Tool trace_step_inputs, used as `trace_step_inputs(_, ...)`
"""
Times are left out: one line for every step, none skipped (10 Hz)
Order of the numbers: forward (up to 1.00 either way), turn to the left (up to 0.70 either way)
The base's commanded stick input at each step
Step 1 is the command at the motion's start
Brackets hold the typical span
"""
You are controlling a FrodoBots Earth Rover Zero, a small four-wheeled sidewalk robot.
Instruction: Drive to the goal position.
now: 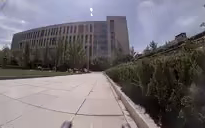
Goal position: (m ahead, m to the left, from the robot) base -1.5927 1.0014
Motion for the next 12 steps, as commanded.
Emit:
trace_step_inputs(0.04,0.0)
trace_step_inputs(0.04,0.0)
trace_step_inputs(0.03,0.0)
trace_step_inputs(0.02,0.0)
trace_step_inputs(0.0,0.0)
trace_step_inputs(0.03,0.0)
trace_step_inputs(0.0,0.0)
trace_step_inputs(0.04,0.0)
trace_step_inputs(0.02,0.0)
trace_step_inputs(0.01,0.0)
trace_step_inputs(0.02,0.0)
trace_step_inputs(0.0,0.0)
